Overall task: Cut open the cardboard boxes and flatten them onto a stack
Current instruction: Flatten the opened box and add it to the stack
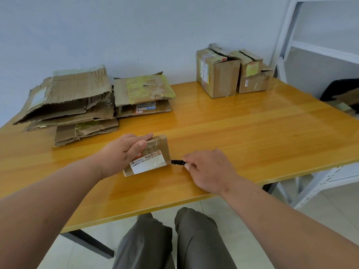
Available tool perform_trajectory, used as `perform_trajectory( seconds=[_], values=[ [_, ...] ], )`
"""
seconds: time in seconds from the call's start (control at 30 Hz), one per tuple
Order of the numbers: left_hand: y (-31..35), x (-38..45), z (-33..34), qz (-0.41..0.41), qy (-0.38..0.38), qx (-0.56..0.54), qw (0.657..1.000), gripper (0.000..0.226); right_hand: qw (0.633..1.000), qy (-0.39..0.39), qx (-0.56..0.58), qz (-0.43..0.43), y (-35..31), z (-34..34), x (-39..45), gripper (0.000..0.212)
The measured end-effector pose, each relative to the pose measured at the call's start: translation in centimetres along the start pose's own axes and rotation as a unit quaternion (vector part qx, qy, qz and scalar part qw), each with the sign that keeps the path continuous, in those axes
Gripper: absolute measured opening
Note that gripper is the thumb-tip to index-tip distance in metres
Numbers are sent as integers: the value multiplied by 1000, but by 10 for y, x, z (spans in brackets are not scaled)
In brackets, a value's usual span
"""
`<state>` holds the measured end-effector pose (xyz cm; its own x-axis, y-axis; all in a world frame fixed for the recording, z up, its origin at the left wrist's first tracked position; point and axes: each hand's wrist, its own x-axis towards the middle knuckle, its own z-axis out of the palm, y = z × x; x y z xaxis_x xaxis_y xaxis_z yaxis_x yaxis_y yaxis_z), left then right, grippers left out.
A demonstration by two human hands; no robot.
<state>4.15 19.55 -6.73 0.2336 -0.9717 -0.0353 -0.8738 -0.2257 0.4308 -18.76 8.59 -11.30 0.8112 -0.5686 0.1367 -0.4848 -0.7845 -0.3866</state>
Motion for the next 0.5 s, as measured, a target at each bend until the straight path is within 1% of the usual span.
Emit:
perform_trajectory(
  seconds=[0.13,0.23,0.3,0.37,0.43,0.47,0.5],
  values=[
    [2,-1,0,1,-1,4,1000,52,1000,-8,-9,-9,3,1,2,27],
    [5,-3,-1,0,-7,12,1000,55,999,-21,-15,-25,4,-3,4,25],
    [6,-3,-2,-16,-8,10,1000,55,999,-39,1,-17,4,-6,6,23],
    [10,-2,-5,-53,-9,-4,999,50,996,-28,79,29,6,-10,9,21],
    [17,0,-10,-106,-24,-49,993,45,977,29,193,81,7,-14,12,20],
    [20,1,-12,-137,-34,-87,986,43,970,48,220,93,7,-14,14,19],
    [23,2,-14,-164,-42,-130,977,39,969,53,222,96,5,-14,16,17]
  ],
)
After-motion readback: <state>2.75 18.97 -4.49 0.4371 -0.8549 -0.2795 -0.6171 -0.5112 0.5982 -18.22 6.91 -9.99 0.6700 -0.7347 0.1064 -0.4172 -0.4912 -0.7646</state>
